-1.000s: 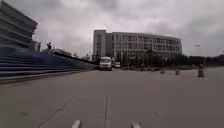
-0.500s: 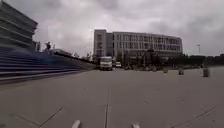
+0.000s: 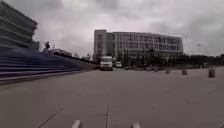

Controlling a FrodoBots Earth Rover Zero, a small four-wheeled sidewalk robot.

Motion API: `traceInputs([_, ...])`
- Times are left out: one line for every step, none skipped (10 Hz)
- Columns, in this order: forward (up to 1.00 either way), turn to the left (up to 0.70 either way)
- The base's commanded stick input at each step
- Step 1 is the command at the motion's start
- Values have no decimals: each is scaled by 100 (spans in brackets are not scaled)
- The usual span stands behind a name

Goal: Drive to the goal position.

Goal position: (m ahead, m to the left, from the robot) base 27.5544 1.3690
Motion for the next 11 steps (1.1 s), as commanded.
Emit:
traceInputs([70,-15])
traceInputs([70,-2])
traceInputs([70,0])
traceInputs([70,0])
traceInputs([70,0])
traceInputs([70,0])
traceInputs([70,0])
traceInputs([70,0])
traceInputs([70,0])
traceInputs([70,0])
traceInputs([70,0])
